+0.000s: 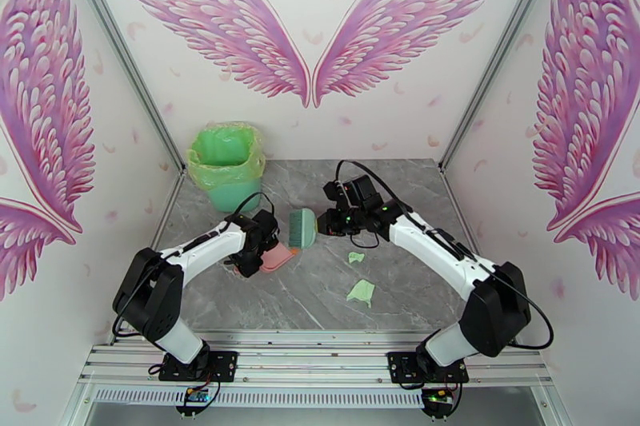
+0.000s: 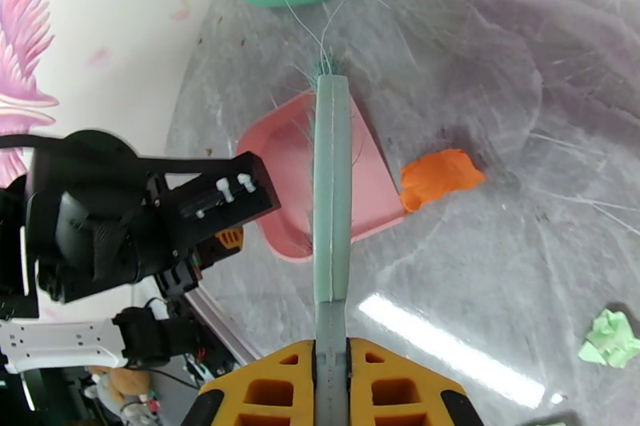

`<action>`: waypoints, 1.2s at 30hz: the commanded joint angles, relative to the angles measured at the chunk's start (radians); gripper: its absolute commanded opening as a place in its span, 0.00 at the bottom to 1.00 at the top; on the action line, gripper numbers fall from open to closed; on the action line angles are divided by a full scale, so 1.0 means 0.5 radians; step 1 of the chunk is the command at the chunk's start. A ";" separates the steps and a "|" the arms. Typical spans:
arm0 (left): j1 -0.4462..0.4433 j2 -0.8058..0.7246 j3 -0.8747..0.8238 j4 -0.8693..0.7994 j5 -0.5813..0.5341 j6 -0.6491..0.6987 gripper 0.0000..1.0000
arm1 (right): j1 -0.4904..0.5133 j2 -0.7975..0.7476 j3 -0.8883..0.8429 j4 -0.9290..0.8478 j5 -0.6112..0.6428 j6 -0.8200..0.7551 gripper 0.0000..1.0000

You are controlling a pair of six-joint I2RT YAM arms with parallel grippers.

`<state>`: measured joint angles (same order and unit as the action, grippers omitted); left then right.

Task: Sweep away the paper scraps from the table

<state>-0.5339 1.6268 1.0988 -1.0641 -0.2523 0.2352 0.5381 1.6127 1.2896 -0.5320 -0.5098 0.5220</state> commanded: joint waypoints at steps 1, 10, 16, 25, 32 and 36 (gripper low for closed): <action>-0.031 -0.112 0.038 -0.015 0.054 0.009 0.00 | -0.022 0.169 0.004 0.282 -0.163 0.177 0.00; -0.153 -0.388 0.038 -0.089 0.169 -0.001 0.00 | -0.129 0.384 0.042 0.381 -0.108 0.260 0.00; -0.160 -0.464 0.024 -0.096 0.133 0.014 0.00 | -0.197 0.390 -0.057 0.382 -0.089 0.239 0.00; -0.161 -0.491 -0.009 -0.050 0.112 0.025 0.00 | -0.287 0.242 -0.209 0.212 -0.015 0.089 0.00; -0.168 -0.419 -0.019 -0.033 0.107 0.030 0.00 | -0.421 -0.021 -0.321 -0.033 0.124 -0.094 0.00; -0.202 -0.293 0.013 -0.034 0.091 0.030 0.00 | -0.517 -0.214 -0.375 -0.195 0.215 -0.208 0.00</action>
<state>-0.6216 1.4376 1.0966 -1.0939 -0.2024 0.2398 0.3069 1.5806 1.1248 -0.5350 -0.4606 0.4915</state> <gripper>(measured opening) 0.267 0.140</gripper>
